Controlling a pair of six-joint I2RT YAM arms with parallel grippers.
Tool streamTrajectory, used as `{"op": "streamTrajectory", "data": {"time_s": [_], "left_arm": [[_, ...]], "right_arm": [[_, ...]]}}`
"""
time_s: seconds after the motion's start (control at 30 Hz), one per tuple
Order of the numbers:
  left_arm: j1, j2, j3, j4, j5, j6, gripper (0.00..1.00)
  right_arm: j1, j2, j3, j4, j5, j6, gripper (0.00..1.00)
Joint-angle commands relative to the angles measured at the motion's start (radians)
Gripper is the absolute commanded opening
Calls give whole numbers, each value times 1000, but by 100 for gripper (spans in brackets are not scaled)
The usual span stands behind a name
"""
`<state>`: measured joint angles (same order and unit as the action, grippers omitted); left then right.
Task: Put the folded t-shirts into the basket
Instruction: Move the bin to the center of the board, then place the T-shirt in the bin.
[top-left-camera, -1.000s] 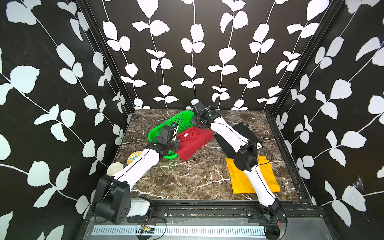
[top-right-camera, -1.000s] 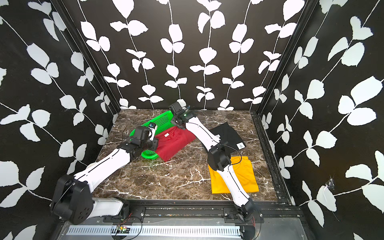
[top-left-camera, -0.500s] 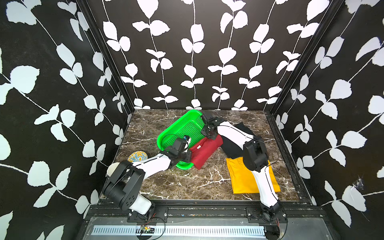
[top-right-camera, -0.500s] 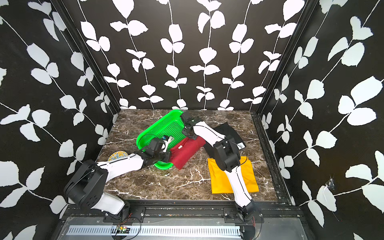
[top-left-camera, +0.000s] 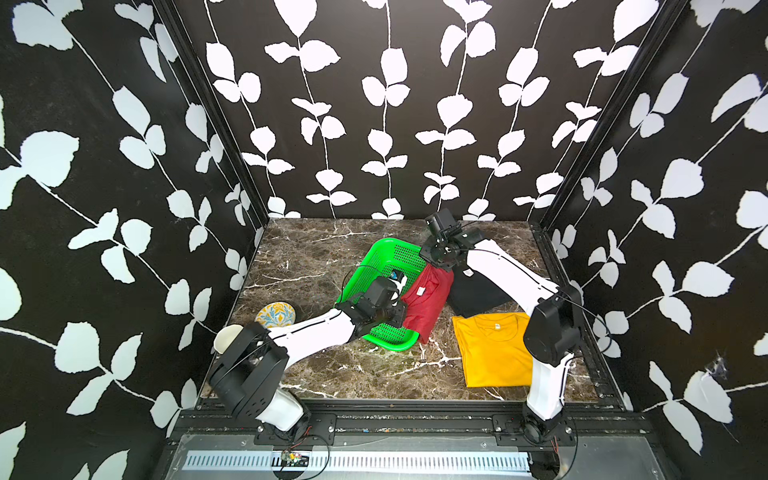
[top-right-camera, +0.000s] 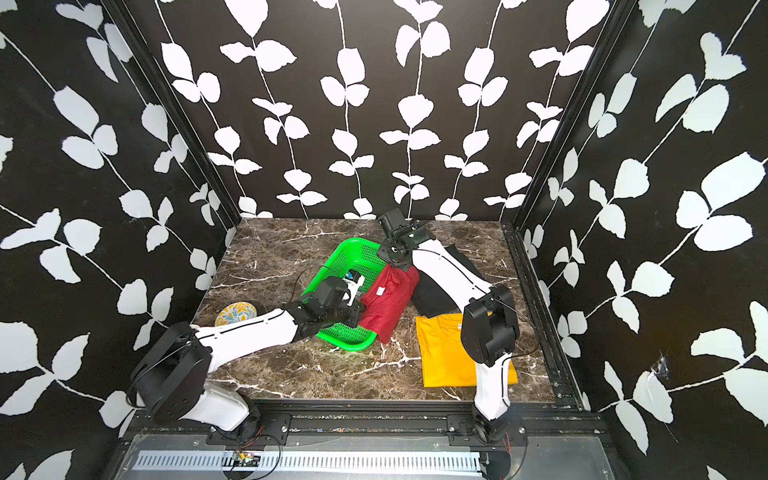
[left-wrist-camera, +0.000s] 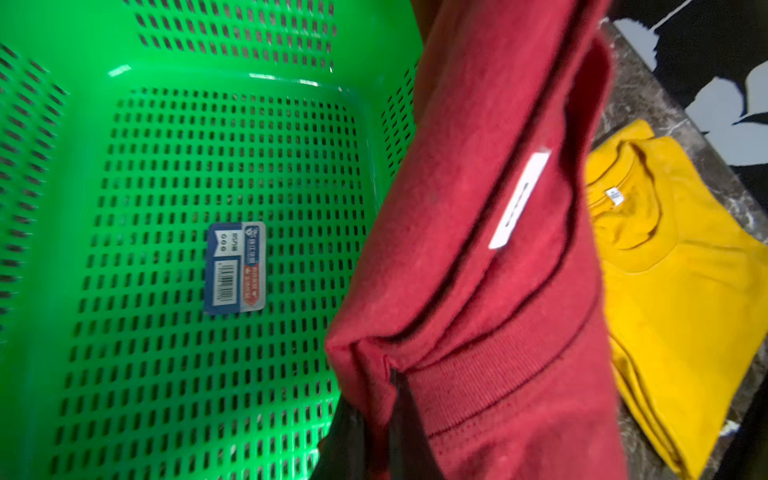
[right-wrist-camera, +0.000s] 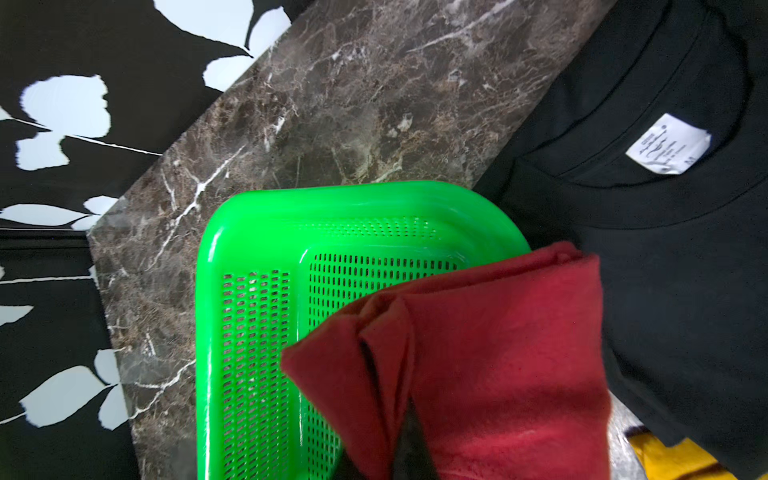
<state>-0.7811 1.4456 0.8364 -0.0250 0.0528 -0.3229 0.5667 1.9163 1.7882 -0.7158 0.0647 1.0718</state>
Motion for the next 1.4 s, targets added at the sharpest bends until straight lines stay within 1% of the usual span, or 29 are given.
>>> {"op": "streamTrajectory", "data": {"time_s": [0.0,0.13,0.27,0.43,0.53,0.63,0.7,0.77,0.8,0.9,0.97,1.03,1.13,1.23,1.37], "left_arm": [[-14,-131,5,-112,-22,-8,0],[-43,-240,25,-204,-36,-3,0],[-56,-289,62,-315,-45,24,0],[-57,-393,63,-340,-24,31,0],[-57,-436,95,-388,-2,47,0],[-57,-472,117,-438,-25,74,0],[-57,-493,108,-453,-58,90,0],[-39,-489,107,-491,-95,99,0],[-13,-480,108,-510,-89,99,0],[87,-450,85,-518,-12,92,0],[127,-434,65,-518,-37,98,0],[134,-419,54,-524,-89,111,0],[144,-387,37,-517,-129,123,0],[153,-327,36,-521,-172,140,0],[169,-253,25,-519,-249,155,0]], "right_arm": [[-5,-62,2,17,-8,-6,0],[3,-108,14,-4,-5,-9,0],[26,-145,47,-29,7,-19,0],[57,-152,156,-103,17,-51,0],[62,-156,196,-114,8,-54,0],[74,-154,213,-105,-9,-47,0],[92,-135,231,-100,3,-49,0],[108,-104,256,-108,31,-55,0],[117,-85,270,-114,40,-57,0],[129,-19,310,-122,61,-57,0],[131,33,338,-121,62,-56,0],[131,96,381,-129,60,-55,0],[130,196,451,-157,60,-43,0],[129,288,524,-183,47,-29,0],[120,363,571,-184,31,0,0]]}}
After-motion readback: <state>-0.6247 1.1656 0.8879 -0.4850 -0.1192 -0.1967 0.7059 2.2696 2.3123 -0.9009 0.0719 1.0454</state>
